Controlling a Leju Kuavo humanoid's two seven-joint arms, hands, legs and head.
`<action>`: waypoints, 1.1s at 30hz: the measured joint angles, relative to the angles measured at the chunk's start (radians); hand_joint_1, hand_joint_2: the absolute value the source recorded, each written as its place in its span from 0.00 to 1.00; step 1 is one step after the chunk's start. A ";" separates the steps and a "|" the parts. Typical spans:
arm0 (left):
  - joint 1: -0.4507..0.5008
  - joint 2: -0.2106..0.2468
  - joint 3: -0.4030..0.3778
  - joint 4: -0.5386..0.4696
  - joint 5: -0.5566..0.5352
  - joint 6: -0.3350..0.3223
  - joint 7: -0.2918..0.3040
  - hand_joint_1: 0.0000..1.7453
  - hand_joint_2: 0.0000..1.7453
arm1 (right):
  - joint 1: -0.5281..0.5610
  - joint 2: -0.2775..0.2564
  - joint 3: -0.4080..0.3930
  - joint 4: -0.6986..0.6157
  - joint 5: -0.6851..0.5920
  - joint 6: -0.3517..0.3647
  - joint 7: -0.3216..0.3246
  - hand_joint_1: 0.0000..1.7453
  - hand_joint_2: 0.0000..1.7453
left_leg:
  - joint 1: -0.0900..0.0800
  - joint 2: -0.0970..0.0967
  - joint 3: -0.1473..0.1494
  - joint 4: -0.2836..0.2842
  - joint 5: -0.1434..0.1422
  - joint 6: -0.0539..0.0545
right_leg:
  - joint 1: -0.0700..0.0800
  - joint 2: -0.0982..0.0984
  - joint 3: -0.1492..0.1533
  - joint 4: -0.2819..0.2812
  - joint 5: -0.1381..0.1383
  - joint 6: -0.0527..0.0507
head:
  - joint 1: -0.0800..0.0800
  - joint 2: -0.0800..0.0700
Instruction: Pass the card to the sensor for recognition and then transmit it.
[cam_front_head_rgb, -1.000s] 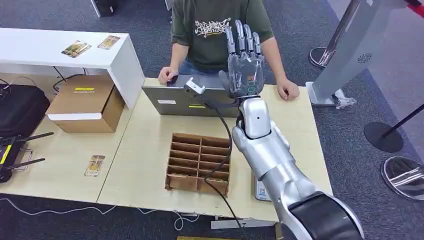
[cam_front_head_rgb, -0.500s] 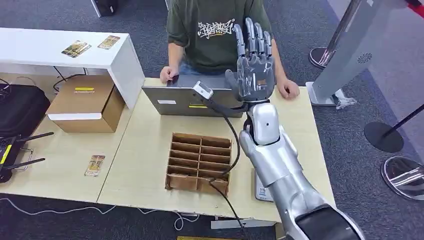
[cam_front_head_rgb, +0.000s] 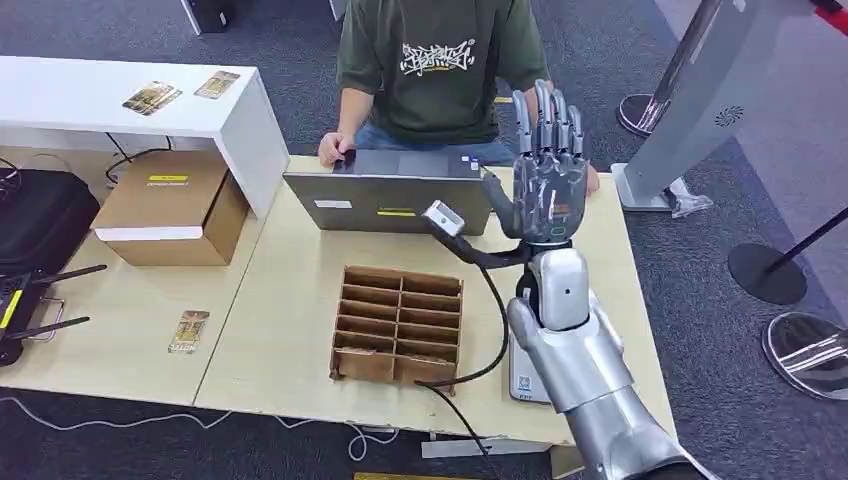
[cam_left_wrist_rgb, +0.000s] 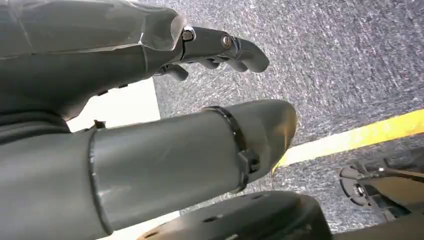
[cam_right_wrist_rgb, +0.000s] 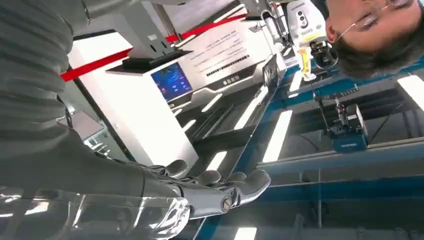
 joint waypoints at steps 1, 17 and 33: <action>0.001 0.000 0.000 0.000 -0.001 0.000 0.000 0.00 0.00 | 0.007 -0.005 0.000 -0.010 -0.001 0.000 0.000 0.00 1.00 | 0.000 0.000 0.000 0.000 0.000 0.000 | 0.000 0.000 0.000 0.000 0.000 0.000 | 0.000 0.000; 0.008 0.006 0.002 0.000 0.002 0.001 -0.002 0.00 0.00 | 0.136 -0.075 -0.017 -0.162 -0.035 -0.008 -0.009 0.00 1.00 | 0.000 0.000 0.000 0.000 0.000 0.000 | 0.000 0.000 0.000 0.000 0.000 0.000 | 0.000 0.000; 0.019 0.010 0.016 0.000 0.013 0.010 -0.010 0.00 0.00 | 0.239 -0.093 -0.063 -0.264 -0.083 -0.008 -0.066 0.00 1.00 | 0.000 0.000 0.000 0.000 0.000 0.000 | 0.000 0.000 0.000 0.000 0.000 0.000 | 0.000 0.000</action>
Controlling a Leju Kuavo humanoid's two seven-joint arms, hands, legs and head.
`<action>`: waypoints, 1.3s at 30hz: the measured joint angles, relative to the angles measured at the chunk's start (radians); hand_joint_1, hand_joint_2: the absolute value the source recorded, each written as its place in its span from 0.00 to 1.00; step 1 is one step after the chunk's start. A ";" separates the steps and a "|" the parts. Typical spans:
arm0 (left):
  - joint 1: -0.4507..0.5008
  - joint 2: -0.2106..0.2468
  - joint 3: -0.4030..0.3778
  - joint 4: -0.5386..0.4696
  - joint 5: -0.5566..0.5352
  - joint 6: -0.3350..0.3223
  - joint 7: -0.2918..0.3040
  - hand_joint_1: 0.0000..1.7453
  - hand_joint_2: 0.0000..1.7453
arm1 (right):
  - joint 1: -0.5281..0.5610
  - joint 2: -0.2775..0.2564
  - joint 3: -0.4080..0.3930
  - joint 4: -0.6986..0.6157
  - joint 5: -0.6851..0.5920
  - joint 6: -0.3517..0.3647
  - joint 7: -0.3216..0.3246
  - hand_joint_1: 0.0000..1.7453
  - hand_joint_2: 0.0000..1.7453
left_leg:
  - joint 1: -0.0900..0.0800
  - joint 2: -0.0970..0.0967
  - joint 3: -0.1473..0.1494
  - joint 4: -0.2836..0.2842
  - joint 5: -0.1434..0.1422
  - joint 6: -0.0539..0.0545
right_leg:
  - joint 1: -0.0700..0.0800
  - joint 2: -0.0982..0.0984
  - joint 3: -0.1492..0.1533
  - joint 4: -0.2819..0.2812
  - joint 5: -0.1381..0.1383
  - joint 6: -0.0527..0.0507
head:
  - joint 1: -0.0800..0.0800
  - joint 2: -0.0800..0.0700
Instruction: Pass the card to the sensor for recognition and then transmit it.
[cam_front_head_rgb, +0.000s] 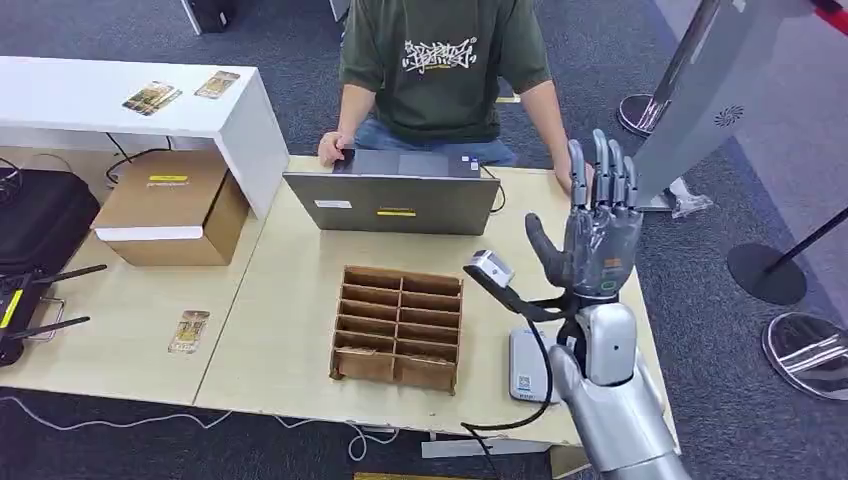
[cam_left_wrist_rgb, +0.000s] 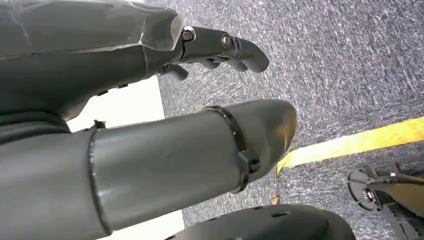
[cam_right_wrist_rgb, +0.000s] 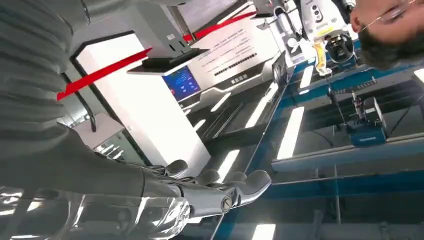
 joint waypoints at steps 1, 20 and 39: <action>0.001 0.000 0.003 0.000 0.001 0.000 -0.002 0.00 0.00 | 0.010 0.000 -0.002 -0.007 0.000 0.000 -0.002 0.00 1.00 | 0.000 0.000 0.000 0.000 0.000 0.000 | 0.000 0.000 0.000 0.000 0.000 0.000 | 0.000 0.000; 0.006 -0.008 0.050 0.000 0.040 0.013 0.001 0.00 0.00 | 0.147 0.026 -0.045 -0.086 0.045 0.000 -0.035 0.00 1.00 | 0.000 0.000 0.000 0.000 0.000 0.000 | 0.000 0.000 0.000 0.000 0.000 0.000 | 0.000 0.000; 0.007 -0.014 0.061 0.000 0.026 0.016 0.004 0.00 0.00 | 0.314 0.026 -0.132 -0.223 0.075 0.000 -0.013 0.00 1.00 | 0.000 0.000 -0.001 0.000 0.000 0.000 | 0.000 0.000 -0.001 0.000 0.000 0.000 | 0.000 0.000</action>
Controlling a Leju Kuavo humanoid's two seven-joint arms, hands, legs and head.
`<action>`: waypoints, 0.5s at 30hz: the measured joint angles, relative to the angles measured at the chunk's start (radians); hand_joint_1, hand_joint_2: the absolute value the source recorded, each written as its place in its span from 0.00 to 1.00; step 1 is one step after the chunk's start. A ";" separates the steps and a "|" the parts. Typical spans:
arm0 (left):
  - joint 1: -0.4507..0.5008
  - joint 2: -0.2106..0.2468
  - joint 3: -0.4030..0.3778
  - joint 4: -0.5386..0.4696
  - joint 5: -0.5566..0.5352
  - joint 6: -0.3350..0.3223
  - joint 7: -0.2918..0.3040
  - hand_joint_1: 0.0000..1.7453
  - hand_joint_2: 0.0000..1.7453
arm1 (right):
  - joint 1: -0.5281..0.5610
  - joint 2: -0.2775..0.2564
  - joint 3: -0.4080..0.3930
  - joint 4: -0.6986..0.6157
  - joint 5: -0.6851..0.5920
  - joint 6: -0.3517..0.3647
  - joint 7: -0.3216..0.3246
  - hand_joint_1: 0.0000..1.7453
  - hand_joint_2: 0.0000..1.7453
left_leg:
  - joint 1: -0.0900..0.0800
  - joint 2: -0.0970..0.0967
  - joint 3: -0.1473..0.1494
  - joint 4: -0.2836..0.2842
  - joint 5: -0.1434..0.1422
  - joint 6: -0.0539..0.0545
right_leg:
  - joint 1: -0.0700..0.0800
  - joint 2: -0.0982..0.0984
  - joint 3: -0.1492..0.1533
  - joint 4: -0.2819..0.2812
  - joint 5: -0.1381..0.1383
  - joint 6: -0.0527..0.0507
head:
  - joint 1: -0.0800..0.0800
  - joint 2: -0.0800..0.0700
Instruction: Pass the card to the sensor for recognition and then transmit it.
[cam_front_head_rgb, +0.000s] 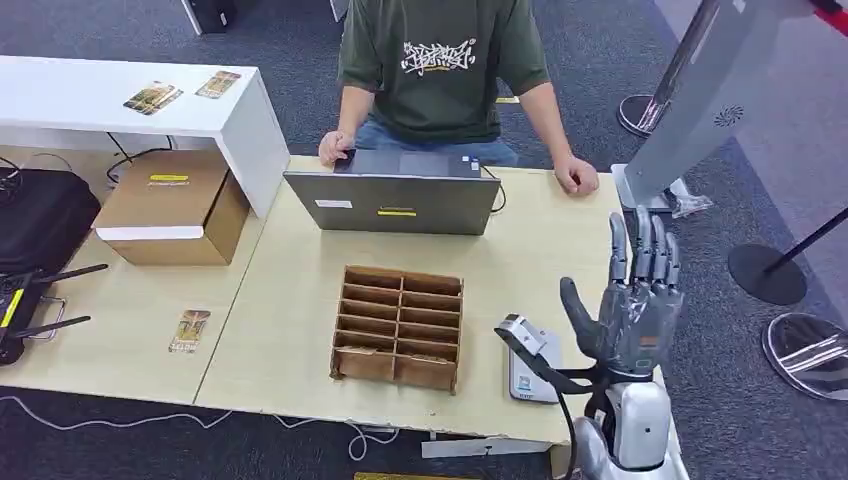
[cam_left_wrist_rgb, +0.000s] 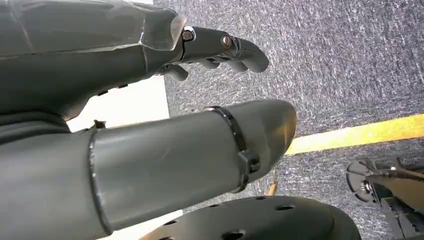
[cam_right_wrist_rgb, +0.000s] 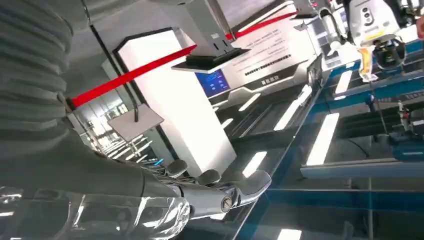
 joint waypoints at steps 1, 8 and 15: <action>0.000 0.000 0.000 0.000 -0.001 0.001 0.002 0.00 0.00 | 0.012 0.000 -0.006 -0.006 -0.002 0.000 0.003 0.00 1.00 | 0.000 0.000 0.000 0.000 0.000 0.000 | 0.000 0.000 0.000 0.000 0.000 0.000 | 0.000 0.000; 0.002 -0.004 0.005 0.000 -0.002 0.010 -0.011 0.00 0.00 | 0.097 0.004 -0.042 -0.035 -0.018 0.000 0.010 0.00 1.00 | 0.000 0.000 0.000 0.000 0.000 0.000 | 0.000 0.000 0.000 0.000 0.000 0.000 | 0.000 0.000; 0.003 -0.011 0.006 0.000 -0.026 0.011 -0.023 0.00 0.00 | 0.165 0.047 -0.065 -0.051 0.025 0.000 0.027 0.00 1.00 | 0.000 0.000 0.000 0.000 0.000 0.000 | 0.000 0.000 0.000 0.000 0.000 0.000 | 0.000 0.000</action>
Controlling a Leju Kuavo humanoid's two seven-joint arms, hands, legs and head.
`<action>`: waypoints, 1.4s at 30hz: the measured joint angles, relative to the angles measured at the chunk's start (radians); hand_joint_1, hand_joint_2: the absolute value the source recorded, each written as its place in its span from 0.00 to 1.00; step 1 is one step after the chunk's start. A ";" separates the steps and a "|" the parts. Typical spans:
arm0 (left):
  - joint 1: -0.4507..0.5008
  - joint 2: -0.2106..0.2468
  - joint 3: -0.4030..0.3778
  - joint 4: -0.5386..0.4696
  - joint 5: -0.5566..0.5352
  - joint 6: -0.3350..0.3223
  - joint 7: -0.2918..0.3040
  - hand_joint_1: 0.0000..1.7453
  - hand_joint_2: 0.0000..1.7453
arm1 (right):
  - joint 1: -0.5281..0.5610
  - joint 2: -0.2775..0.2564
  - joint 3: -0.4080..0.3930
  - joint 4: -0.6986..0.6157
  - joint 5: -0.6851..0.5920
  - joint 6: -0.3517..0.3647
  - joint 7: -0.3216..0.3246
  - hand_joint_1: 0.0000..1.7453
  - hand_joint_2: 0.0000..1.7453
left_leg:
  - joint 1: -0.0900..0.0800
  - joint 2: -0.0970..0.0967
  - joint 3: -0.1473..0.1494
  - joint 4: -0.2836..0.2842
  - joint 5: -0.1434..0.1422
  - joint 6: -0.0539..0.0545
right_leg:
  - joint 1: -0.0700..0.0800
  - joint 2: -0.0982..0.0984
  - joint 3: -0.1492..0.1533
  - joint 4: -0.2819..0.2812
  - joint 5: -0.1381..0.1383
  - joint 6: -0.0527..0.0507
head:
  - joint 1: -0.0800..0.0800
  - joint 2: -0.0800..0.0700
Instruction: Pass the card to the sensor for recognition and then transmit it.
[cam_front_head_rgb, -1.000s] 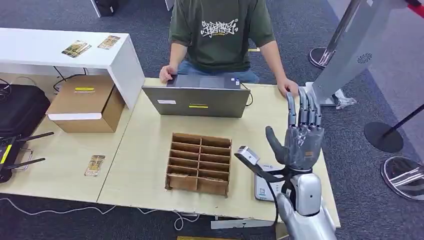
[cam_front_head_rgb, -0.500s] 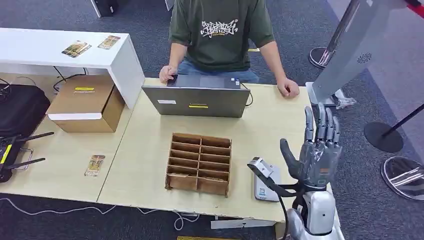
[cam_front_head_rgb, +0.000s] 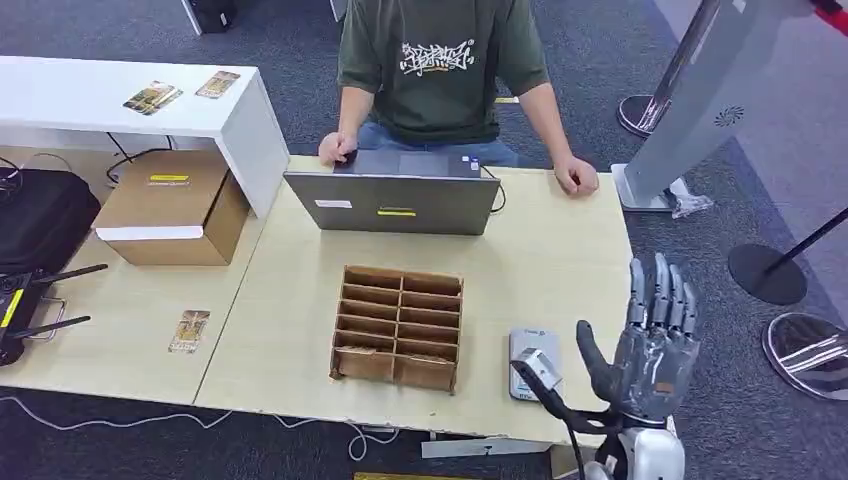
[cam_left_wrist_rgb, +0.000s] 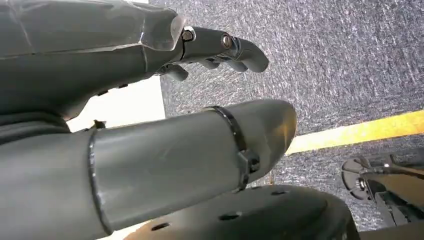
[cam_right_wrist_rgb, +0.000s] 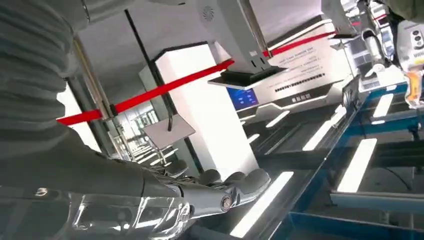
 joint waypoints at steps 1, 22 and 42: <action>0.000 0.000 0.000 0.000 -0.006 0.000 -0.001 0.00 0.00 | 0.009 0.006 -0.005 -0.004 0.005 0.000 0.009 0.00 1.00 | 0.000 0.000 0.000 0.000 0.000 0.000 | 0.000 0.000 0.000 0.000 0.000 0.000 | 0.000 0.000; 0.005 0.001 0.000 0.000 -0.018 -0.006 0.031 0.00 0.00 | 0.140 0.092 -0.041 -0.085 0.028 0.008 0.021 0.00 1.00 | 0.000 0.000 0.000 0.000 0.000 0.000 | 0.000 0.000 0.000 0.000 0.000 0.000 | 0.000 0.000; 0.006 0.000 0.018 0.000 0.004 0.000 0.040 0.00 0.00 | 0.176 0.099 0.108 -0.044 -0.050 0.093 0.021 0.00 1.00 | 0.000 0.000 0.000 0.000 0.000 0.000 | 0.000 0.000 0.000 0.000 0.000 0.000 | 0.000 0.000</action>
